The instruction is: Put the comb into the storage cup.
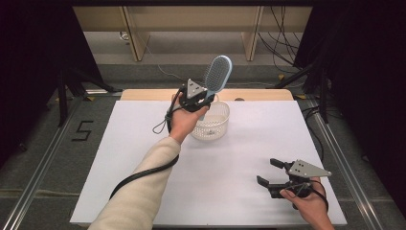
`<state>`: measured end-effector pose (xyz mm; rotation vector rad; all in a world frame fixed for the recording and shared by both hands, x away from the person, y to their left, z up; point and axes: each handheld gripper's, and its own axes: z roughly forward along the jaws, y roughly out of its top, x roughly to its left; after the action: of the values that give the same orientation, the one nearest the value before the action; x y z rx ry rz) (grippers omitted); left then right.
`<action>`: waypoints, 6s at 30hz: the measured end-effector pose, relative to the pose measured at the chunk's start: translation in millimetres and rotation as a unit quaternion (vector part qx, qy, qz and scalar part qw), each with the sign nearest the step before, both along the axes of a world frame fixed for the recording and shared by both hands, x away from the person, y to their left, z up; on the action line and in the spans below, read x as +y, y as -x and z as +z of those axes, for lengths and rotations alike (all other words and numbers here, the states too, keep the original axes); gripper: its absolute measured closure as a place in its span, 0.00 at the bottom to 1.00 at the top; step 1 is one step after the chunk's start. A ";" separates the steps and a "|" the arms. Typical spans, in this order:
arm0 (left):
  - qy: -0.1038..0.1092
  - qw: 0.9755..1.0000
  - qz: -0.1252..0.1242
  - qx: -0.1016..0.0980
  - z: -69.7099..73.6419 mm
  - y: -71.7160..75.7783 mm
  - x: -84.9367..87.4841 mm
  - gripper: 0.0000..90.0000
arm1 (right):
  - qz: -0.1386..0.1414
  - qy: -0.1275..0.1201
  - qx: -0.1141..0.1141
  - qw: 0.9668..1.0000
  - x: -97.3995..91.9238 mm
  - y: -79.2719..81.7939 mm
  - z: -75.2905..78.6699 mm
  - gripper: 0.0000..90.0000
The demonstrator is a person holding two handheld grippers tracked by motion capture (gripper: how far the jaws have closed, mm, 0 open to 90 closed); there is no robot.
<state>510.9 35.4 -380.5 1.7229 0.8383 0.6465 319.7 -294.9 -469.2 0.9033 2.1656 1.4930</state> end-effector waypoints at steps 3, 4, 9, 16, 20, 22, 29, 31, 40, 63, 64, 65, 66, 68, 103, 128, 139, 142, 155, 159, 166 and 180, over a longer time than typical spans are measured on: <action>-0.002 1.000 -0.001 0.000 -0.9 0.1 -0.3 0.77 | 0.001 0.000 0.000 1.000 0.2 0.1 0.1 0.18; -0.001 1.000 0.000 0.000 -1.2 0.0 -0.4 0.77 | 0.001 0.001 0.000 1.000 0.0 0.1 0.1 0.18; -0.003 1.000 0.001 0.001 -2.5 -0.5 0.3 0.77 | 0.001 -0.001 0.000 1.000 0.3 0.1 0.0 0.18; -0.002 1.000 0.000 0.002 -3.7 -0.5 0.0 0.77 | 0.001 0.000 0.000 1.000 0.2 0.0 -0.1 0.18; -0.002 1.000 0.000 0.003 -4.5 -0.7 -0.4 0.77 | 0.001 0.001 -0.001 1.000 0.1 0.2 0.1 0.18; -0.004 1.000 0.000 0.003 -5.0 -0.8 -0.4 0.77 | 0.001 0.001 0.000 1.000 0.2 0.2 0.1 0.18; -0.004 1.000 0.001 0.005 -7.8 -1.0 -0.6 0.77 | 0.002 0.001 0.000 1.000 0.2 0.3 0.1 0.18; -0.004 1.000 0.001 0.006 -8.2 -1.0 -0.6 0.77 | 0.002 0.001 0.001 1.000 0.2 0.3 0.1 0.18; -0.004 1.000 0.001 0.006 -8.0 -1.5 -0.5 0.77 | 0.002 0.002 0.000 1.000 0.4 0.2 0.0 0.18; -0.007 1.000 0.000 0.010 -12.1 -3.2 0.3 0.77 | 0.003 0.004 0.002 1.000 0.4 0.4 0.2 0.18; -0.006 1.000 0.000 0.009 -12.2 -3.2 0.3 0.77 | 0.004 0.003 0.002 1.000 0.4 0.5 0.2 0.18; -0.006 1.000 0.000 0.009 -12.3 -3.2 0.3 0.77 | 0.004 0.003 0.002 1.000 0.4 0.5 0.2 0.18; -0.006 1.000 0.000 0.009 -12.4 -3.2 0.0 0.77 | 0.003 0.003 0.002 1.000 0.4 0.5 0.2 0.18; -0.006 1.000 -0.001 0.009 -12.5 -3.2 -0.4 0.77 | 0.003 0.003 0.002 1.000 0.3 0.5 0.3 0.18; -0.009 1.000 -0.009 0.012 -18.2 -5.5 -1.8 0.77 | 0.004 0.003 0.001 1.000 0.3 0.0 -0.2 0.18; -0.010 1.000 -0.020 0.015 -28.3 -7.2 -1.6 0.77 | 0.005 0.005 0.001 1.000 0.2 -0.1 -0.4 0.18; -0.014 0.999 -0.027 0.014 -32.9 -7.3 -1.2 0.77 | 0.005 0.005 0.001 1.000 0.1 -0.1 -0.4 0.18; -0.018 0.999 -0.029 0.013 -34.5 -7.5 -1.0 0.77 | 0.005 0.005 0.001 1.000 0.3 -0.2 -0.5 0.18; -0.029 0.999 -0.037 0.012 -38.2 -7.7 -3.3 0.77 | 0.005 0.005 0.001 1.000 0.2 -0.2 -0.6 0.18; -0.031 0.999 -0.037 0.012 -39.0 -7.9 -2.8 0.77 | 0.006 0.005 0.001 1.000 0.2 -0.2 -0.6 0.18; -0.035 0.999 -0.037 0.015 -41.5 -8.6 -1.1 0.77 | 0.005 0.004 0.001 1.000 0.4 -0.2 -0.7 0.18; -0.042 0.998 -0.040 0.020 -46.1 -8.6 -2.6 0.77 | 0.005 0.005 0.001 1.000 0.4 -0.2 -0.8 0.18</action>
<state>519.5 32.8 -426.5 1.8412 0.7737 0.6026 319.9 -294.5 -470.0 0.8930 2.1802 1.4849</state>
